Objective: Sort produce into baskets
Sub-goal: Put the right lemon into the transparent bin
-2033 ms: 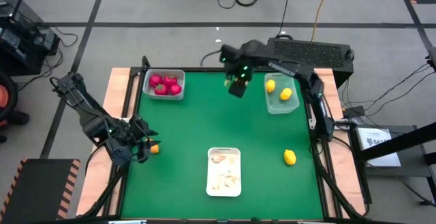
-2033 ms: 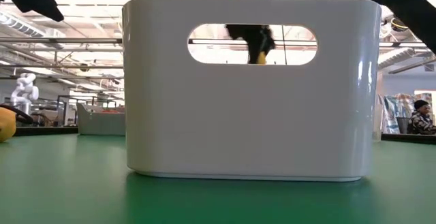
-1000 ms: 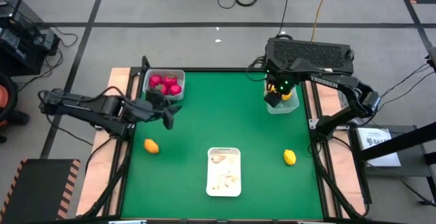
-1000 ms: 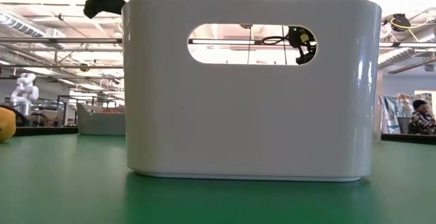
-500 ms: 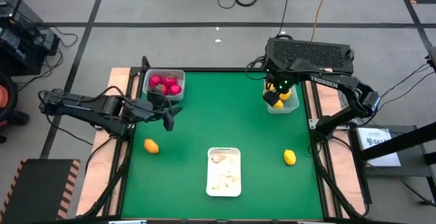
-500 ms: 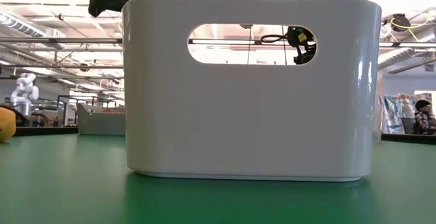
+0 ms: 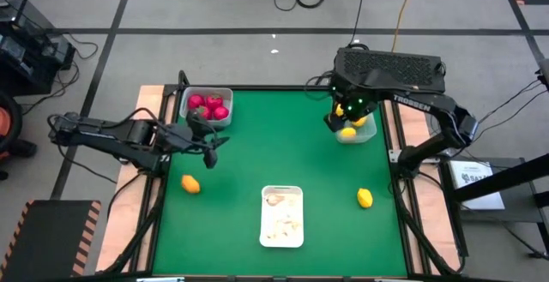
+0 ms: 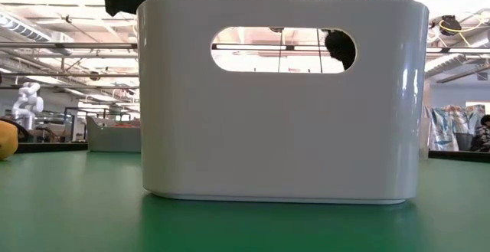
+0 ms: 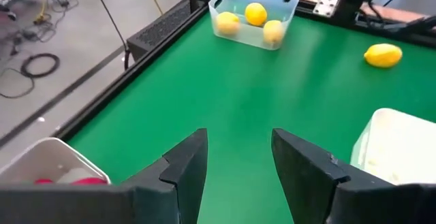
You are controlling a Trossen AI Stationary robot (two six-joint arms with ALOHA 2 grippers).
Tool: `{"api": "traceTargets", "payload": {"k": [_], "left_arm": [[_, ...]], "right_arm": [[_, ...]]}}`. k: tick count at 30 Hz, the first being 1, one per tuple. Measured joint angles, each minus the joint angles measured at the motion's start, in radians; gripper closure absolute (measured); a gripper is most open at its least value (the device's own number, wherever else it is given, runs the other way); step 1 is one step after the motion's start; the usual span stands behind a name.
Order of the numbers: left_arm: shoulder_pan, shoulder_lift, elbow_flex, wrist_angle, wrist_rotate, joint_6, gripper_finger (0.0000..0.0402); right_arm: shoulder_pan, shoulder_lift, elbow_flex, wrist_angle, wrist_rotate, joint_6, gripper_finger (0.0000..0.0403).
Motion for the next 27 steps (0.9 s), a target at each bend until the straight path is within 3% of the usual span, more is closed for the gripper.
{"api": "traceTargets", "payload": {"k": [11, 18, 23, 27], "left_arm": [[0.056, 0.000, 0.000, 0.007, 0.068, 0.092, 0.0230], [0.056, 0.004, 0.000, 0.031, 0.107, 0.112, 0.0230], [0.056, 0.004, 0.000, 0.069, 0.131, 0.111, 0.0230], [0.056, 0.004, 0.000, 0.090, 0.154, 0.106, 0.0230]], "right_arm": [[0.456, 0.000, 0.046, -0.134, 0.001, 0.548, 0.0090], [0.704, 0.000, 0.043, -0.151, 0.003, 0.723, 0.0090], [0.825, 0.000, -0.064, -0.139, -0.010, 0.847, 0.0090], [0.867, 0.000, -0.191, -0.055, -0.086, 0.883, 0.0090]]}}
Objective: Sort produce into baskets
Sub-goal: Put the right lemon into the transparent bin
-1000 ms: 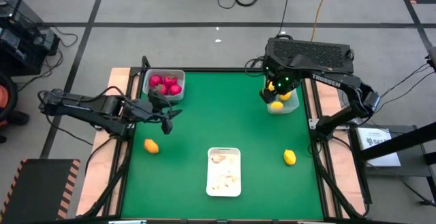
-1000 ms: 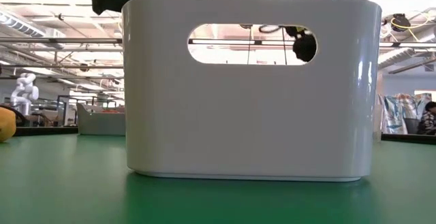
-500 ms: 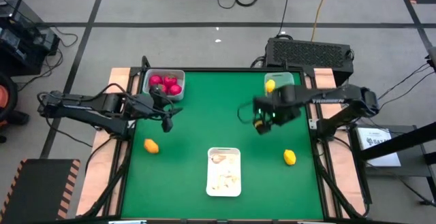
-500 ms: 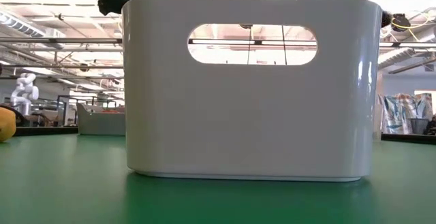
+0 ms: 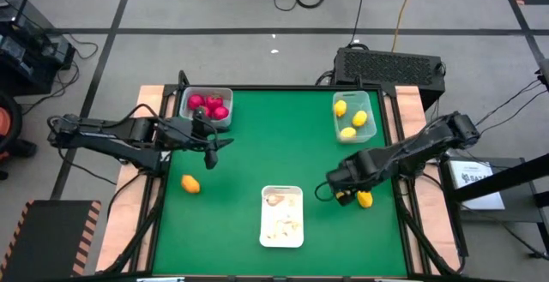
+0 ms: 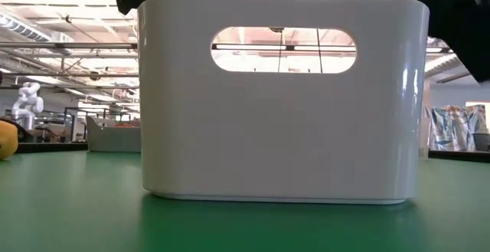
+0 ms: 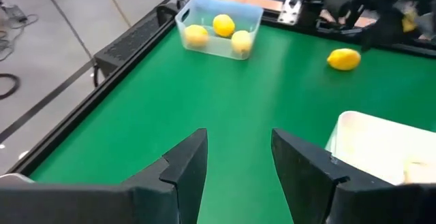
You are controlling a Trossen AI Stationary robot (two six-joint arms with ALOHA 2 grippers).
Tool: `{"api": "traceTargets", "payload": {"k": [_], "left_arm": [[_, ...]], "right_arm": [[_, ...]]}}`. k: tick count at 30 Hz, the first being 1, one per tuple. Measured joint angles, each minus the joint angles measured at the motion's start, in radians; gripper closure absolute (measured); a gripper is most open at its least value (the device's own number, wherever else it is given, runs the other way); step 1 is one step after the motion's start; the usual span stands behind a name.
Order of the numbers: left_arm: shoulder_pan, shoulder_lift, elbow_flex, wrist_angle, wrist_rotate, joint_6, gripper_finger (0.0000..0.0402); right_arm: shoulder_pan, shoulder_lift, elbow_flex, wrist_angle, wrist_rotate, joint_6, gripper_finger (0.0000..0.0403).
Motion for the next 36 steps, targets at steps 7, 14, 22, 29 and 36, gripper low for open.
{"api": "traceTargets", "payload": {"k": [7, 14, 22, 29, 36], "left_arm": [[0.000, 0.000, 0.000, 0.007, 0.037, -0.048, 0.0230], [0.000, 0.000, 0.000, 0.030, 0.037, -0.081, 0.0230], [0.000, 0.000, 0.000, 0.036, 0.037, -0.108, 0.0230], [0.000, 0.000, 0.000, 0.036, 0.024, -0.119, 0.0230], [0.000, 0.000, 0.000, 0.035, 0.004, -0.131, 0.0230]], "right_arm": [[0.033, 0.000, -0.165, 0.186, -0.049, 0.022, 0.0090], [0.033, 0.000, -0.266, 0.223, -0.052, -0.006, 0.0090], [0.032, 0.000, -0.351, 0.323, -0.080, -0.033, 0.0090], [0.032, 0.000, -0.371, 0.363, -0.100, -0.045, 0.0090], [0.031, 0.000, -0.371, 0.378, -0.102, -0.057, 0.0129]]}}
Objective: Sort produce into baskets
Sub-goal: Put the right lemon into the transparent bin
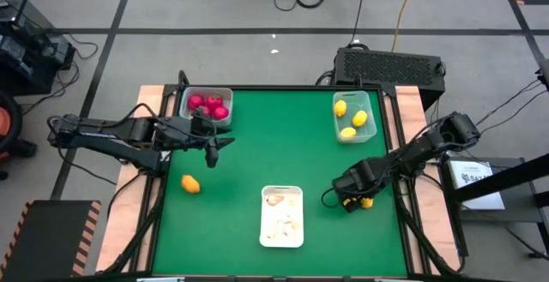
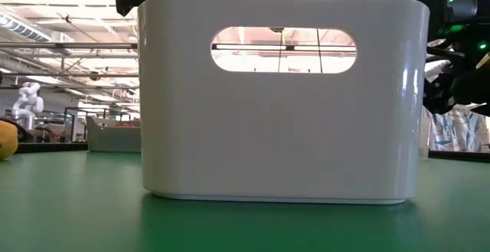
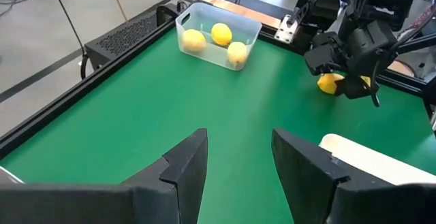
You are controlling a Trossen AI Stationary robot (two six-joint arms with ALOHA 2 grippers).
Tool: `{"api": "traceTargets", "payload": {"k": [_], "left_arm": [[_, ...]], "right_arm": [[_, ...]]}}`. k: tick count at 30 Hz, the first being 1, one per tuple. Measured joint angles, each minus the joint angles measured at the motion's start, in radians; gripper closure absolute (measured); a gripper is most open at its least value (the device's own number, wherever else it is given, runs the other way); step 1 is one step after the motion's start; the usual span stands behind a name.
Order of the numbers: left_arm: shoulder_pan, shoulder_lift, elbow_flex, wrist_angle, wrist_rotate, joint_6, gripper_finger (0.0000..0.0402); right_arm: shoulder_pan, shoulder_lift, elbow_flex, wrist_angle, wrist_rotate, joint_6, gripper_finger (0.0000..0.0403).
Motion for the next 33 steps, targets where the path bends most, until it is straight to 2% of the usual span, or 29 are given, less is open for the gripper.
{"api": "traceTargets", "payload": {"k": [9, 13, 18, 27, 33], "left_arm": [[0.000, 0.000, 0.000, -0.001, 0.000, -0.001, 0.0230], [0.000, 0.000, 0.000, -0.001, 0.000, -0.001, 0.0230], [0.000, 0.000, 0.000, -0.001, -0.003, 0.000, 0.0230], [0.000, 0.000, 0.000, -0.001, -0.011, 0.006, 0.0230], [0.000, 0.000, 0.000, -0.002, -0.011, 0.001, 0.0230]], "right_arm": [[0.000, 0.000, 0.004, -0.006, -0.003, 0.000, 0.0205], [-0.005, 0.000, 0.055, -0.044, -0.003, -0.029, 0.0215], [-0.057, 0.000, 0.184, -0.157, 0.023, -0.117, 0.0213], [-0.291, 0.000, 0.495, -0.438, 0.279, -0.362, 0.0211], [-0.526, 0.000, 0.594, -0.489, 0.401, -0.578, 0.0211]]}}
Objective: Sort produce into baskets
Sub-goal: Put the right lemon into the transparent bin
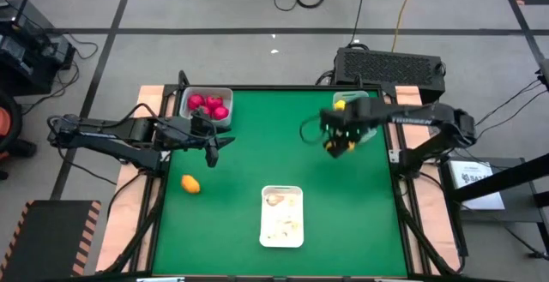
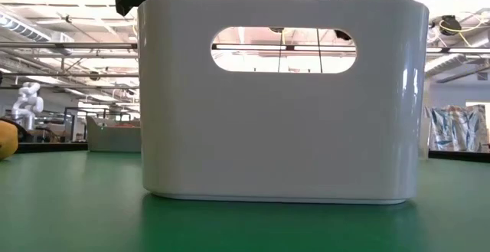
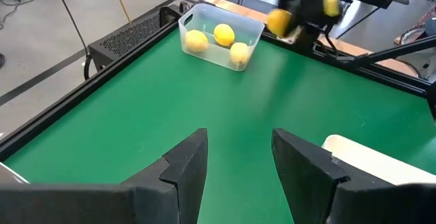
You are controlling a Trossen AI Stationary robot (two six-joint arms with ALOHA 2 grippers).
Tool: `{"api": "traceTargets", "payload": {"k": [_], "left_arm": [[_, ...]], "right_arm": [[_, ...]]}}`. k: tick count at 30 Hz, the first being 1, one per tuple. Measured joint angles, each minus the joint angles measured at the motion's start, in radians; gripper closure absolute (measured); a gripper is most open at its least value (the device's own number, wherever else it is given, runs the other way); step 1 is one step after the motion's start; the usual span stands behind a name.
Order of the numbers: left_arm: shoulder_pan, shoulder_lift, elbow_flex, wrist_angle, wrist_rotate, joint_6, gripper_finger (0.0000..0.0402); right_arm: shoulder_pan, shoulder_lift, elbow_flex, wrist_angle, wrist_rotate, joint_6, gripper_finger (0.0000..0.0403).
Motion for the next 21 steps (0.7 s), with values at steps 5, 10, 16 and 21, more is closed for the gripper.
{"api": "traceTargets", "payload": {"k": [5, 10, 16, 21], "left_arm": [[0.000, 0.000, 0.000, 0.000, 0.000, -0.003, 0.0230], [0.000, 0.000, 0.000, 0.000, 0.000, -0.003, 0.0230], [0.000, 0.000, 0.000, -0.003, 0.000, -0.029, 0.0230], [0.000, 0.000, 0.000, -0.056, 0.000, -0.070, 0.0230]], "right_arm": [[-0.210, 0.000, 0.002, 0.009, 0.058, -0.177, 0.0211], [-0.387, 0.000, 0.002, 0.130, 0.076, -0.319, 0.0211], [-0.503, 0.006, 0.002, 0.227, 0.076, -0.459, 0.0211], [-0.565, 0.037, 0.002, 0.219, 0.075, -0.512, 0.0203]]}}
